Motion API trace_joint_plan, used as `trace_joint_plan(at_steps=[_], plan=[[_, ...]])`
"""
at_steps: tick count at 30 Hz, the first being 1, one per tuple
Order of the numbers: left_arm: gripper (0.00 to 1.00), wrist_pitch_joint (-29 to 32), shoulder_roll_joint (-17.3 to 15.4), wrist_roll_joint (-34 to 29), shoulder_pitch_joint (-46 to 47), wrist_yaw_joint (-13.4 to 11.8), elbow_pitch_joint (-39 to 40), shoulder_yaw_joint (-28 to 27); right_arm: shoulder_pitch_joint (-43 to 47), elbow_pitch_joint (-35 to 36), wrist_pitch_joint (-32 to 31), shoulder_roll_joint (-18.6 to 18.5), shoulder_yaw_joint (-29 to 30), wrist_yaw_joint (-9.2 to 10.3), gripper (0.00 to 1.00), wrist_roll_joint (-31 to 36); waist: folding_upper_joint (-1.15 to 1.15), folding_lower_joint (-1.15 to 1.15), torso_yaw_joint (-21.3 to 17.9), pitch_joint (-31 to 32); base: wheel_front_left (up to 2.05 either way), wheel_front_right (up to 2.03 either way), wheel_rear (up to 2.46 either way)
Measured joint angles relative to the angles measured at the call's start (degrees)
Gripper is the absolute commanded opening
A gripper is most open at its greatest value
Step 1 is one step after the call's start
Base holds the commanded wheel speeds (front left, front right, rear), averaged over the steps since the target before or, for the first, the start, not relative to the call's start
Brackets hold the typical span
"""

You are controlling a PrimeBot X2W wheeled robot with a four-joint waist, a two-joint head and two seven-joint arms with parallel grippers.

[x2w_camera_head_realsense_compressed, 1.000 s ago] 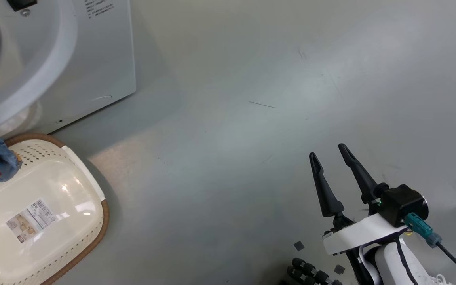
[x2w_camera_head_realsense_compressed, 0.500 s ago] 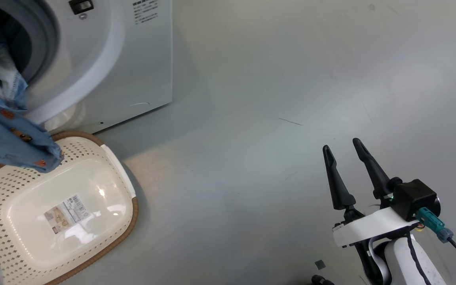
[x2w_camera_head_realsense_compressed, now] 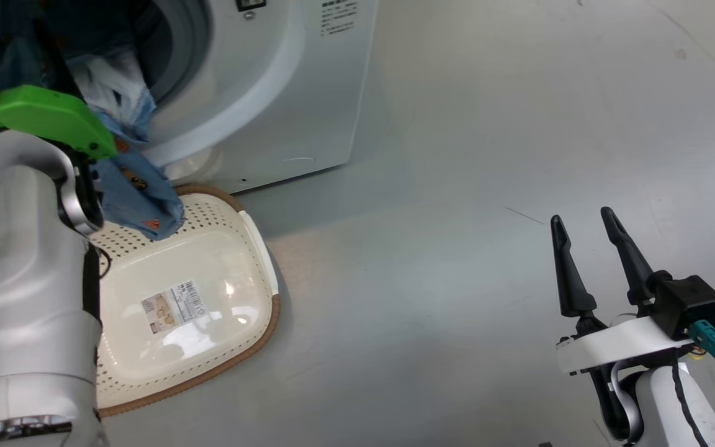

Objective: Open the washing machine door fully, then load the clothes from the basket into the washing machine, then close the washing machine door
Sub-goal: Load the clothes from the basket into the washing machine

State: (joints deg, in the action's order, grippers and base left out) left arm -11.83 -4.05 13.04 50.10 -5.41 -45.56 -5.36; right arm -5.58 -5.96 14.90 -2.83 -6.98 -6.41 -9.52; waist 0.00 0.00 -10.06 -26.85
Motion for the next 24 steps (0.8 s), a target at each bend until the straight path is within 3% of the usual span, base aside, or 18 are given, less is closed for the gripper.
trace_joint_plan(at_steps=[4, 13, 24], plan=[[1.0, -0.92, 2.0, 0.48, -4.24, 0.46, 1.77, 0.32, -0.1, 0.22, 0.0, -0.91, 1.12, -0.01, 1.0, 0.66, 0.0, 0.0, 2.99, 0.25, 0.0, 0.0, 0.0], [1.0, -2.43, 2.22, 0.62, -14.92, 2.97, 6.69, 2.35, -0.09, 0.02, 0.0, -1.16, 2.13, -0.03, 1.0, 1.79, 0.0, 0.0, 9.02, 0.93, 0.0, 0.0, 0.0], [1.0, -2.45, 2.81, 3.36, -27.57, 5.92, 12.44, 4.87, 0.21, -0.26, 0.0, -1.23, 2.27, -0.1, 1.0, 2.48, 0.0, 0.0, 12.73, 3.3, 0.0, 0.0, 0.0]])
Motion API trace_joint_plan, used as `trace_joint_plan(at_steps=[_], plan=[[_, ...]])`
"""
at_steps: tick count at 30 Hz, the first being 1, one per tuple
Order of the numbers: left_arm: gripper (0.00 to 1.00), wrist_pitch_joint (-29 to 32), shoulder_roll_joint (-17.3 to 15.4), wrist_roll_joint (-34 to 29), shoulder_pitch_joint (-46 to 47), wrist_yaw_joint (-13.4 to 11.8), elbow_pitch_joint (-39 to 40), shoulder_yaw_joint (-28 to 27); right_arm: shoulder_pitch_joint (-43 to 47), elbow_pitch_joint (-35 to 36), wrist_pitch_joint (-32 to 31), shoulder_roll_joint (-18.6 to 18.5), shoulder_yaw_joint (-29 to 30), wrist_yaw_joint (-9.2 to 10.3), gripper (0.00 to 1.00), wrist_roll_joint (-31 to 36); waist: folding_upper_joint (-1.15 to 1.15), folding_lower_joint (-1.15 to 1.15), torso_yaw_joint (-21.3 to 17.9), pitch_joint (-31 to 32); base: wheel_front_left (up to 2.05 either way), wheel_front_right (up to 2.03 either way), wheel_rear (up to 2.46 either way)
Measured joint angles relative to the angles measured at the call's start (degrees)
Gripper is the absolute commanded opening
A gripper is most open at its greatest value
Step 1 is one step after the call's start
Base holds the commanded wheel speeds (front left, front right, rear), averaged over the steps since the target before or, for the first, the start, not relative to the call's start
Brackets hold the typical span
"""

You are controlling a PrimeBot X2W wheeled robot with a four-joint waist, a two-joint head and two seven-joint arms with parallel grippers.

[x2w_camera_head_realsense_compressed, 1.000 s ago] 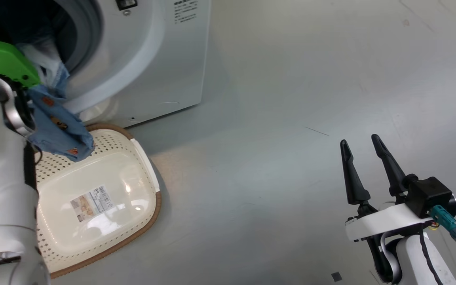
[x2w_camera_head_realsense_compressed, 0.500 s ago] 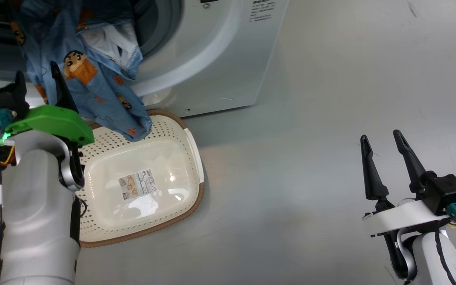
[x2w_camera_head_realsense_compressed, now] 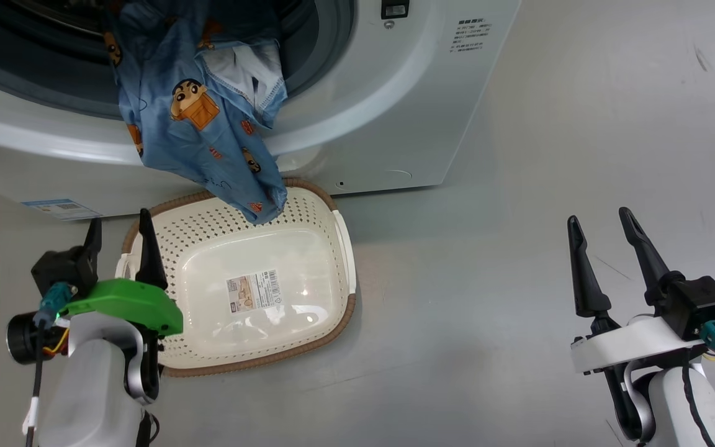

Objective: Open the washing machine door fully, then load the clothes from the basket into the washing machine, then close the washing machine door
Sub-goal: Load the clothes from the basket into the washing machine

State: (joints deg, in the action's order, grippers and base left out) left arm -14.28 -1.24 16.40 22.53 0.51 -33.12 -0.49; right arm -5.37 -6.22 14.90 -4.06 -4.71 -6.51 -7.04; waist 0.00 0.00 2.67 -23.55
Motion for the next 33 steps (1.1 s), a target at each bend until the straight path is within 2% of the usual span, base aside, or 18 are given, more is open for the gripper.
trace_joint_plan(at_steps=[14, 26, 33], plan=[[1.0, -0.16, -0.04, 2.75, -7.31, 1.26, 8.14, 0.91, 0.12, 0.0, 0.0, -0.02, -0.44, -0.47, 1.0, 0.11, 0.0, 0.0, 0.13, 0.47, 0.0, 0.0, 0.0], [1.0, 0.67, -0.08, 6.58, -7.57, 2.3, 7.7, 2.9, -0.06, 0.09, 0.0, 0.27, -2.34, -0.48, 1.0, 0.52, 0.0, 0.0, -3.32, -1.15, 0.0, 0.0, 0.0], [1.0, 2.18, -0.08, 7.31, -3.88, 2.27, 6.35, 2.87, -0.53, 0.3, 0.0, 0.45, -2.89, -0.49, 1.0, 0.52, 0.0, 0.0, -5.84, -2.94, 0.0, 0.0, 0.0]])
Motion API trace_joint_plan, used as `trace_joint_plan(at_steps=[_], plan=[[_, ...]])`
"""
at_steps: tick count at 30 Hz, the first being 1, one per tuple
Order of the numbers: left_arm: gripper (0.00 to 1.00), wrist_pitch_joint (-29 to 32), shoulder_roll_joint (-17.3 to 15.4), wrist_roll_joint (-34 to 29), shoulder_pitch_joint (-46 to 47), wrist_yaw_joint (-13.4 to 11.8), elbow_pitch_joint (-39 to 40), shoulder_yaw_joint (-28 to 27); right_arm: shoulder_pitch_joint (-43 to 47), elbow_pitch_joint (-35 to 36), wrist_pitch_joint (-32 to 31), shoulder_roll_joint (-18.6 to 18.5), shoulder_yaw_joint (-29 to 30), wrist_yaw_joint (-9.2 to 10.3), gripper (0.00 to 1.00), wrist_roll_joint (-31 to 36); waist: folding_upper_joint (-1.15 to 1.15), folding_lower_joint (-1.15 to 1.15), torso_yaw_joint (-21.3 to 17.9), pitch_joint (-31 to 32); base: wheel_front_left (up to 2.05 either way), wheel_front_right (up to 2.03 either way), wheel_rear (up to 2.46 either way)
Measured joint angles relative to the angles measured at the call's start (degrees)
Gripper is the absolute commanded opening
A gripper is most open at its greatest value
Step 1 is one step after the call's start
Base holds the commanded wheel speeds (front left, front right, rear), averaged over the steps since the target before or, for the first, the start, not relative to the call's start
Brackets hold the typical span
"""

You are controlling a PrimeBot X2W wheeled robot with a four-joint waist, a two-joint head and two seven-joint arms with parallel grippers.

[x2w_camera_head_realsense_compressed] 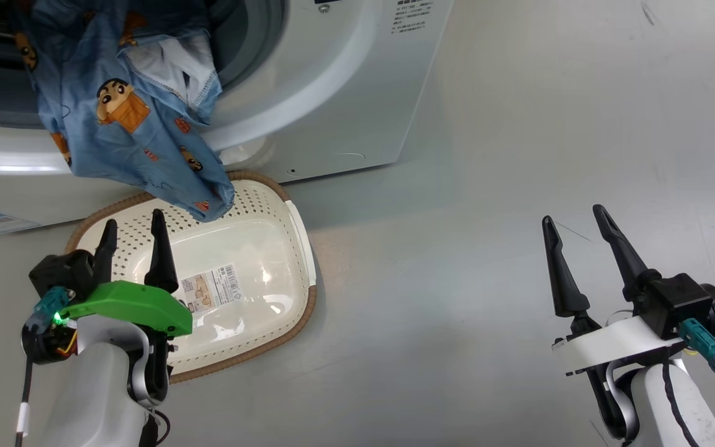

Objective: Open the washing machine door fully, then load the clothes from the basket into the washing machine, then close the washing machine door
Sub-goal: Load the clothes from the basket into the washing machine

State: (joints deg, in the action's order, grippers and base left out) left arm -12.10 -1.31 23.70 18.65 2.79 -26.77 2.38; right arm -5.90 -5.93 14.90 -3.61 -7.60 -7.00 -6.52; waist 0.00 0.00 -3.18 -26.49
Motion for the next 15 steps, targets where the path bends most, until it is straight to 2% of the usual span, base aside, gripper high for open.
trace_joint_plan(at_steps=[5, 15], plan=[[1.0, 0.73, -0.21, -0.14, 3.21, -0.56, -1.44, -0.56, -1.02, 0.27, 0.0, 0.1, -0.26, 0.0, 1.0, 0.0, 0.0, 0.0, -2.04, -1.49, 0.0, 0.0, 0.0], [1.0, 2.44, -3.01, -0.15, 7.99, -2.31, -5.95, -2.46, -2.11, 0.98, 0.0, 0.22, -0.25, 0.0, 1.0, 0.0, 0.0, 0.0, -6.0, -4.78, 0.0, 0.0, 0.0]])
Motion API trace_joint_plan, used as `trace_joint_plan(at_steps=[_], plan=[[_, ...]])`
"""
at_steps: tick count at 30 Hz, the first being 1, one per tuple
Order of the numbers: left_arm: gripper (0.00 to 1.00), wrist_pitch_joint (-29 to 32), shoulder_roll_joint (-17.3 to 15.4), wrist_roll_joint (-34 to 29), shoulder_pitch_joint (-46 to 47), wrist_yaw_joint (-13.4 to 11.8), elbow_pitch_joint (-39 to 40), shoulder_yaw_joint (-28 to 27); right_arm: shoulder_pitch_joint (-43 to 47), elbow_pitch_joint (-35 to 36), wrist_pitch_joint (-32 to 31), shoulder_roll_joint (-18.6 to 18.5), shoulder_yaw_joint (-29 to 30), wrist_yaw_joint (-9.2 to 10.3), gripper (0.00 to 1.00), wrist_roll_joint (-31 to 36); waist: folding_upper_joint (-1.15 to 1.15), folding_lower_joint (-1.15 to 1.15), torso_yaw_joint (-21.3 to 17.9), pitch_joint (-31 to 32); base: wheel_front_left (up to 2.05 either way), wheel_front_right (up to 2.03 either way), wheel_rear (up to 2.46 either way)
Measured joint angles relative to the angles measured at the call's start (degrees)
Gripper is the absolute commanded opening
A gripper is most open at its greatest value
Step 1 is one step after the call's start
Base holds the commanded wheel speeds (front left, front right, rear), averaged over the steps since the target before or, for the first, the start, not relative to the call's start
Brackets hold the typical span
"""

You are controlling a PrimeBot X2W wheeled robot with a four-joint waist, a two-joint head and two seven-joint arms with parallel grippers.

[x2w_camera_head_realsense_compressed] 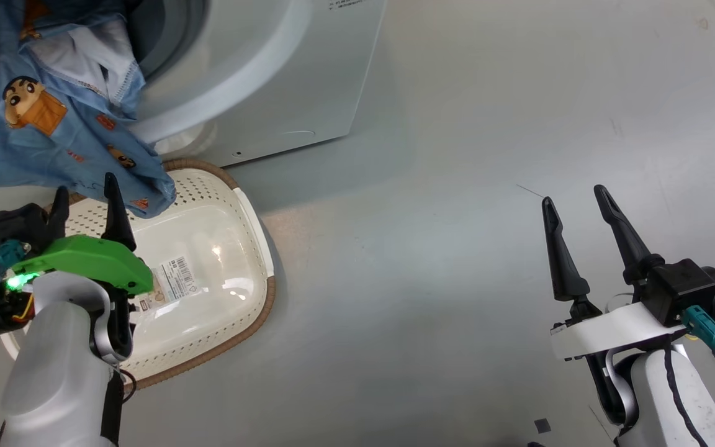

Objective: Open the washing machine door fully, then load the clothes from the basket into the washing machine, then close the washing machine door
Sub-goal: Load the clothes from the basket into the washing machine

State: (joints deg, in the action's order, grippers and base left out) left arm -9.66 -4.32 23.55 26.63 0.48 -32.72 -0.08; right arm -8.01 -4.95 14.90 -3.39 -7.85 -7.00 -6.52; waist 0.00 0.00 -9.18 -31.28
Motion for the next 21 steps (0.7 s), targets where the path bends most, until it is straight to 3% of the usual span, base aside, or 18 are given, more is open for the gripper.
trace_joint_plan(at_steps=[19, 20, 21], plan=[[1.0, -0.76, -3.26, 0.58, 10.92, -3.41, -7.7, -4.85, -1.08, 1.01, 0.0, 0.57, 0.77, 0.0, 1.0, 0.0, 0.0, 0.0, -4.2, -5.47, 0.0, 0.0, 0.0], [0.45, -1.11, -3.44, 0.58, 11.2, -3.64, -7.8, -5.11, -1.08, 1.02, 0.0, 0.58, 0.83, 0.0, 1.0, 0.0, 0.0, 0.0, -4.19, -5.53, 0.0, 0.0, 0.0], [0.45, -1.34, -3.6, 0.58, 11.48, -3.74, -7.94, -5.27, -1.08, 1.02, 0.0, 0.59, 0.89, 0.0, 1.0, 0.01, 0.0, 0.0, -4.15, -5.57, 0.0, 0.0, 0.0]])
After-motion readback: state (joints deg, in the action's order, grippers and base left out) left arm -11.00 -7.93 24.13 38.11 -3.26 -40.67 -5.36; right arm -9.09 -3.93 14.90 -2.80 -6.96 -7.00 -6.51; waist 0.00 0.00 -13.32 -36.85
